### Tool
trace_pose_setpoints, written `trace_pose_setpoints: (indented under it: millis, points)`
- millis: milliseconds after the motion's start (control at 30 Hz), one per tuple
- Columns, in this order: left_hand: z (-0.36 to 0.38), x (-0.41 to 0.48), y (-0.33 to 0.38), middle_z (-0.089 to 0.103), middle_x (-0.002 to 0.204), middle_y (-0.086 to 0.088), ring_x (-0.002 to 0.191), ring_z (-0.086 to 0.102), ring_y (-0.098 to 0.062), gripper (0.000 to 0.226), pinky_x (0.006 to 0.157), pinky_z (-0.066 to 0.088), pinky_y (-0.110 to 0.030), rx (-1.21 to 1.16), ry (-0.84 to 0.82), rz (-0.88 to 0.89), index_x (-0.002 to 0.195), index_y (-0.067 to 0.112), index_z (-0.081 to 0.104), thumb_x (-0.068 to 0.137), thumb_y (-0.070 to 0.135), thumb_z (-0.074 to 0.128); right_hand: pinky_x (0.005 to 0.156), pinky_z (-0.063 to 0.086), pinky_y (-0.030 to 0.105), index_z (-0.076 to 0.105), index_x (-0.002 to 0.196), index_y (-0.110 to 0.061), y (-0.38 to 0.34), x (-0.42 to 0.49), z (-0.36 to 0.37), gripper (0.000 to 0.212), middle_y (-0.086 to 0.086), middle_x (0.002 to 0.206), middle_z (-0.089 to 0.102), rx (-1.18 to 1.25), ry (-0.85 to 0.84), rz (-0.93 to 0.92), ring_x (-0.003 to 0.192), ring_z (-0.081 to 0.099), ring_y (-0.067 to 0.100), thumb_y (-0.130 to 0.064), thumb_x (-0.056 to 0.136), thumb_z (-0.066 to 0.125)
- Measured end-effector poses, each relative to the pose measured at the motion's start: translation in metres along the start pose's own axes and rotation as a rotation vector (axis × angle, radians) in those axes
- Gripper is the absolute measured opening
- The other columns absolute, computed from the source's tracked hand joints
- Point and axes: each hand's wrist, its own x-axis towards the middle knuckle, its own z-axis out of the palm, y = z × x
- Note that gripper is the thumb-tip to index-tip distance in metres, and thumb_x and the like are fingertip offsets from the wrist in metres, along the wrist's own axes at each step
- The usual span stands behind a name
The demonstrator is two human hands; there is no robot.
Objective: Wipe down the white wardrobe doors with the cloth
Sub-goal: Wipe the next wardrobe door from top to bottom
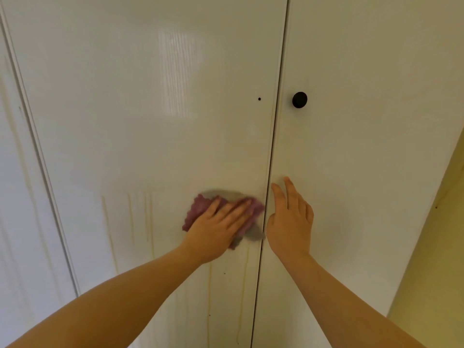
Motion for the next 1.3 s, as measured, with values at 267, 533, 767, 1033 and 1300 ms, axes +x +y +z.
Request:
trace_pose_setpoints:
  millis: [267, 533, 767, 1033, 1300]
  points:
    - [-0.015, 0.016, -0.014, 0.039, 0.148, -0.008, 0.135, 0.028, -0.026, 0.063, 0.116, -0.002, -0.046, -0.047, 0.072, -0.255, 0.145, 0.009, 0.022, 0.089, 0.033, 0.036, 0.075, 0.045, 0.043, 0.062, 0.108, -0.002, -0.003, -0.012, 0.005, 0.043, 0.019, 0.096, 0.058, 0.085, -0.038, 0.102, 0.083, 0.057, 0.037, 0.006, 0.066, 0.064]
    - [-0.002, -0.02, -0.002, 0.017, 0.156, -0.004, 0.14, 0.021, -0.025, 0.069, 0.118, -0.006, -0.043, -0.082, 0.01, -0.124, 0.152, 0.011, 0.002, 0.093, 0.035, 0.031, 0.063, 0.035, 0.031, 0.058, 0.104, -0.004, -0.019, -0.02, 0.007, 0.027, 0.014, 0.095, 0.055, 0.199, -0.139, 0.1, 0.074, 0.055, 0.03, 0.004, 0.078, 0.054]
    - [-0.018, 0.003, -0.039, 0.022, 0.154, -0.01, 0.144, 0.01, -0.031, 0.071, 0.117, -0.003, -0.045, -0.082, 0.136, -0.492, 0.152, 0.01, 0.005, 0.092, 0.036, 0.032, 0.054, 0.033, 0.028, 0.048, 0.113, -0.013, -0.036, -0.018, 0.004, 0.024, 0.002, 0.109, 0.046, 0.33, -0.247, 0.138, 0.062, 0.047, 0.02, -0.008, 0.09, 0.043]
    - [0.0, -0.05, -0.033, 0.018, 0.156, -0.004, 0.141, 0.018, -0.026, 0.075, 0.118, -0.007, -0.044, 0.028, -0.02, -0.017, 0.152, 0.013, 0.008, 0.09, 0.039, 0.041, 0.056, 0.034, 0.027, 0.046, 0.113, -0.017, -0.046, -0.014, 0.005, 0.023, -0.002, 0.105, 0.044, 0.334, -0.302, 0.207, 0.064, 0.049, 0.019, -0.01, 0.091, 0.041]
    - [-0.004, -0.029, -0.047, 0.02, 0.154, -0.004, 0.142, 0.018, -0.026, 0.065, 0.117, 0.0, -0.044, -0.043, 0.101, -0.164, 0.152, 0.013, 0.012, 0.094, 0.036, 0.033, 0.055, 0.038, 0.027, 0.047, 0.109, -0.014, -0.071, -0.023, 0.023, 0.019, 0.001, 0.1, 0.05, 0.356, -0.315, 0.203, 0.072, 0.051, 0.018, -0.01, 0.091, 0.044]
